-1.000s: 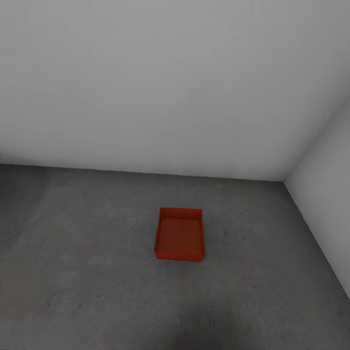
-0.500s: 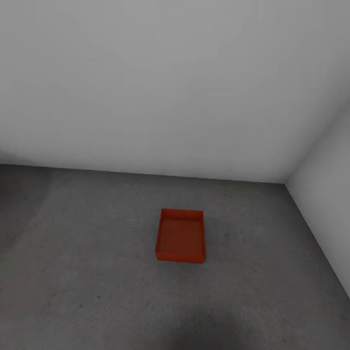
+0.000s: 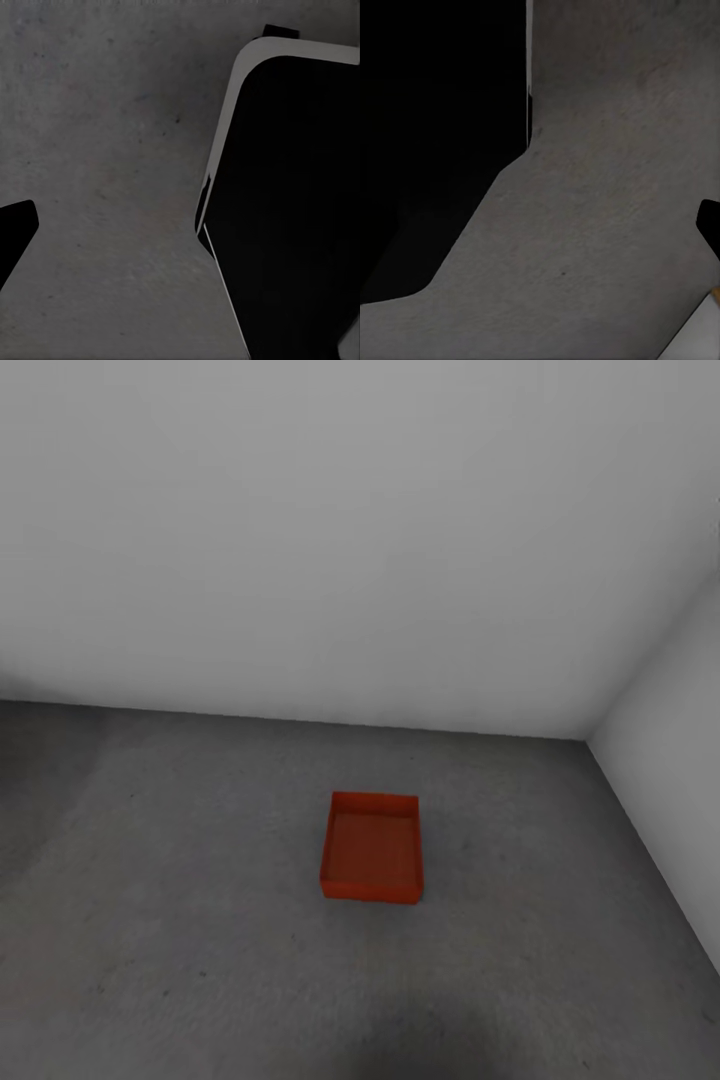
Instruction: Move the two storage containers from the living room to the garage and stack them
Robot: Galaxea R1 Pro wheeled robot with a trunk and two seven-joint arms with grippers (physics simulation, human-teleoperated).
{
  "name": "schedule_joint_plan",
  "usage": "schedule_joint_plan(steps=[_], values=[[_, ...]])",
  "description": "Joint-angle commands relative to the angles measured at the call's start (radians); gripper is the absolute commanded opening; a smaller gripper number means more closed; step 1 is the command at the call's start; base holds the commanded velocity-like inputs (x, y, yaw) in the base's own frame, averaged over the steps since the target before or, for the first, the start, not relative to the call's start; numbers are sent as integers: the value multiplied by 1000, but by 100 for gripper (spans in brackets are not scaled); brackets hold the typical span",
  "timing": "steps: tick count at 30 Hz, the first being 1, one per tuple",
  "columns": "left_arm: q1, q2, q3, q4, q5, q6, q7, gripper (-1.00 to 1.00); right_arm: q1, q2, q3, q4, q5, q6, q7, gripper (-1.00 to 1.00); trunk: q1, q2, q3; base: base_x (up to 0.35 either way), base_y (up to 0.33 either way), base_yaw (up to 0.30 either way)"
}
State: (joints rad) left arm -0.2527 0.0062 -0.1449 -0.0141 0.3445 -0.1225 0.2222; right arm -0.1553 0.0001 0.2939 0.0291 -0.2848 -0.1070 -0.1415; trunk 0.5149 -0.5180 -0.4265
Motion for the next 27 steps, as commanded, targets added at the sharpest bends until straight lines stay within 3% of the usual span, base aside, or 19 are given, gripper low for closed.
schedule_joint_plan(steps=[1, 27], values=[[0, 0, -8, 0, 8, -3, 2, 100, -1, 1, 8, 3, -10, -6, 0, 100, 0, -1, 0, 0, 0, 0], [0, 0, -8, 0, 8, -3, 2, 100, -1, -1, 9, 3, -12, 5, 1, 100, 0, -1, 42, 0, 0, 0]])
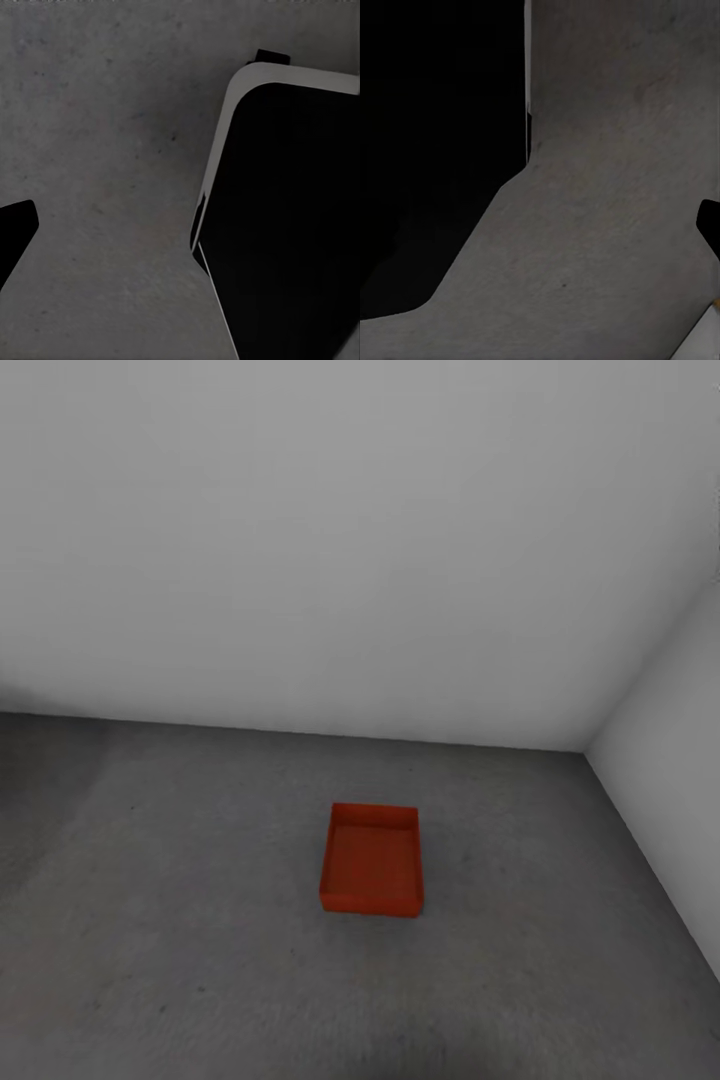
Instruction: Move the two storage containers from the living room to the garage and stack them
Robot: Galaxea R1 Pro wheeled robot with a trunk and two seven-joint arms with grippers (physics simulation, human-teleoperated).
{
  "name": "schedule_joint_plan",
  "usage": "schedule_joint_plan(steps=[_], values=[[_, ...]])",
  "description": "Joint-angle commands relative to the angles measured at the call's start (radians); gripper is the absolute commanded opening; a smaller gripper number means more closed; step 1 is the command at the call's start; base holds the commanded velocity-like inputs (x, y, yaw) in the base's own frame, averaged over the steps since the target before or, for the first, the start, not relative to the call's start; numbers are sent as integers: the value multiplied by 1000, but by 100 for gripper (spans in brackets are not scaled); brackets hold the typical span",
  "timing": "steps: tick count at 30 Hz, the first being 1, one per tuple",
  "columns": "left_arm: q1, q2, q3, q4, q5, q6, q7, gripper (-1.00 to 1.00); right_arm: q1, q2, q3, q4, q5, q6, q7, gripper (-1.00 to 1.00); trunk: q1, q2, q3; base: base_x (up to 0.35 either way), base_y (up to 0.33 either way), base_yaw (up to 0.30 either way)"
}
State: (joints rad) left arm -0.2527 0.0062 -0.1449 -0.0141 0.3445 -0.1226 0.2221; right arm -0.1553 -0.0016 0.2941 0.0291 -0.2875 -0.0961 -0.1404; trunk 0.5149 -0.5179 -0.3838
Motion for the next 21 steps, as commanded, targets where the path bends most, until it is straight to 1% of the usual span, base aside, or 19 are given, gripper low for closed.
schedule_joint_plan(steps=[1, 21], values=[[0, 0, -8, 0, 8, -2, 2, 100, -1, 1, 9, 3, -9, -6, 0, 100, 0, -1, 0, 0, 0, 0], [0, 0, -8, 0, 8, -2, 2, 100, -1, 2, 10, 3, -5, -7, 1, 100, 0, -1, 32, 0, 0, 0]])
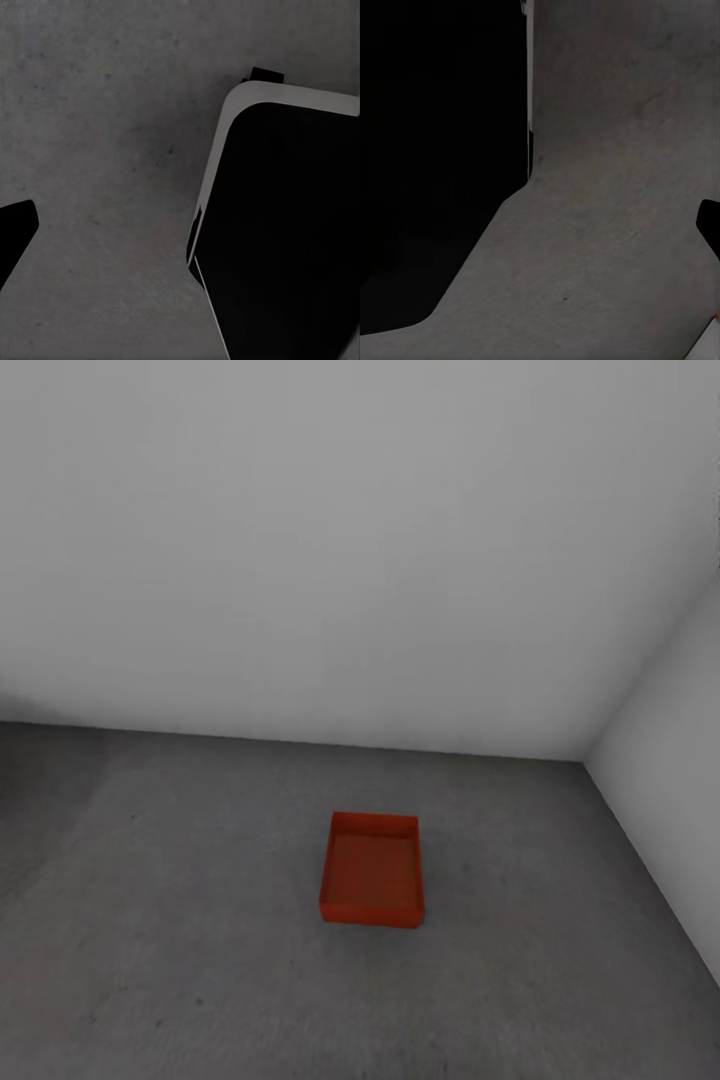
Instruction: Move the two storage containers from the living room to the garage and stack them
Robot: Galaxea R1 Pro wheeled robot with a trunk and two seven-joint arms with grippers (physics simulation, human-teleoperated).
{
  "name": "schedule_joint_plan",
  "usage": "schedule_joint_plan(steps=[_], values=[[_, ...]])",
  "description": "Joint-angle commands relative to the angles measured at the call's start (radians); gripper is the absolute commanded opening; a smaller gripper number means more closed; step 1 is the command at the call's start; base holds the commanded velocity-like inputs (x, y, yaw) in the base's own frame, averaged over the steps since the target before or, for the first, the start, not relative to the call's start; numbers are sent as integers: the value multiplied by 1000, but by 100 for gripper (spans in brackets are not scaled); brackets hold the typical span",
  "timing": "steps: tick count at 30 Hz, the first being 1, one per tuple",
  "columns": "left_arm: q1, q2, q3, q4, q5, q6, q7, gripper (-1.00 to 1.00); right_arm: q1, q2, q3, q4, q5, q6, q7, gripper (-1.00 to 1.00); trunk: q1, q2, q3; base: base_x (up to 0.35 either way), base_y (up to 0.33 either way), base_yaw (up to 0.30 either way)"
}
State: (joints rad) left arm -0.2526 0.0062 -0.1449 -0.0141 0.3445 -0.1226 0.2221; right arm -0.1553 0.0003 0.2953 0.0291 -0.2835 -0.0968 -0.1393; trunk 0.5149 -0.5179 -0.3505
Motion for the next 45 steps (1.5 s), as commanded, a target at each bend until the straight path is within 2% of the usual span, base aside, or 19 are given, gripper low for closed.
schedule_joint_plan(steps=[1, 45], values=[[0, 0, -8, 0, 8, -2, 2, 100, -1, 1, 8, 3, -10, -6, 0, 100, 0, -1, 0, 0, 0, 0], [0, 0, -8, 0, 8, -3, 2, 100, -1, 3, 9, 3, -7, -5, -2, 100, 0, -1, 70, 0, 0, 0]])
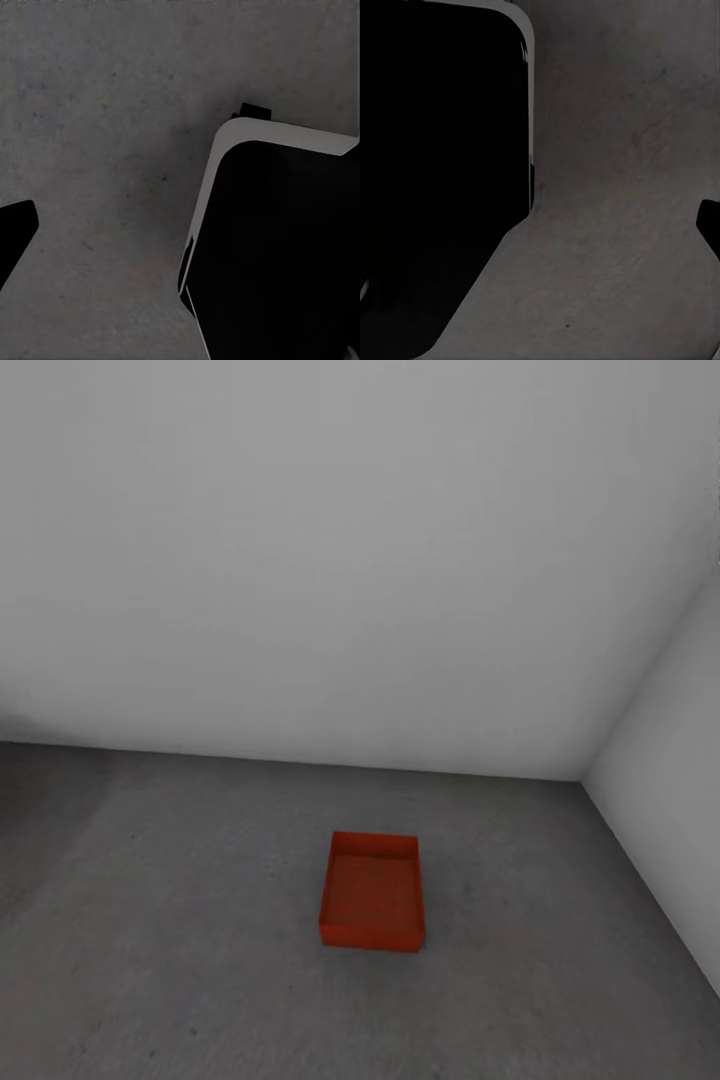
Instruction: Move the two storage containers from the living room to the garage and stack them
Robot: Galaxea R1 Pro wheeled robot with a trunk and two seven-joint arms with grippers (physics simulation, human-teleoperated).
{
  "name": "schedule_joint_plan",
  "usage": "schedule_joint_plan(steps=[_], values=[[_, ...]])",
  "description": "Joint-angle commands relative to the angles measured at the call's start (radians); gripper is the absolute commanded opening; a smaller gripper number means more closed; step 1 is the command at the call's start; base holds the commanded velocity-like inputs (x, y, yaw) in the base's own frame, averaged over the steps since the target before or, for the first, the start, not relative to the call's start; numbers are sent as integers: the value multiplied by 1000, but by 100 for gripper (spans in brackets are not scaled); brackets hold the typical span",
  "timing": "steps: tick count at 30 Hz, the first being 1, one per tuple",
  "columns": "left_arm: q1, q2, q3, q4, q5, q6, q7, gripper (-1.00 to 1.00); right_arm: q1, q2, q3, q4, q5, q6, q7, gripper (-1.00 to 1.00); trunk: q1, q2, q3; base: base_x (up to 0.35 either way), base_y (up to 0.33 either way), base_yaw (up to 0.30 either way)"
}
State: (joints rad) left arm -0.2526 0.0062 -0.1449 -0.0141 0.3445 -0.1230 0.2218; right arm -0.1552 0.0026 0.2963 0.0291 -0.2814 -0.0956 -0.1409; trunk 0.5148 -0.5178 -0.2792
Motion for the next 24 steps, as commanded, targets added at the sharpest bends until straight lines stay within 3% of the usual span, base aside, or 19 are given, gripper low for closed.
schedule_joint_plan(steps=[1, 24], values=[[-1, 0, -8, 0, 8, -3, 3, 100, -1, 0, 8, 3, -10, -6, 0, 100, 0, -1, 0, 0, 0, 0], [-1, 0, -8, 0, 8, -2, 3, 100, -1, 0, 8, 3, -10, -6, 0, 100, 0, -1, 37, 0, 0, 0]])
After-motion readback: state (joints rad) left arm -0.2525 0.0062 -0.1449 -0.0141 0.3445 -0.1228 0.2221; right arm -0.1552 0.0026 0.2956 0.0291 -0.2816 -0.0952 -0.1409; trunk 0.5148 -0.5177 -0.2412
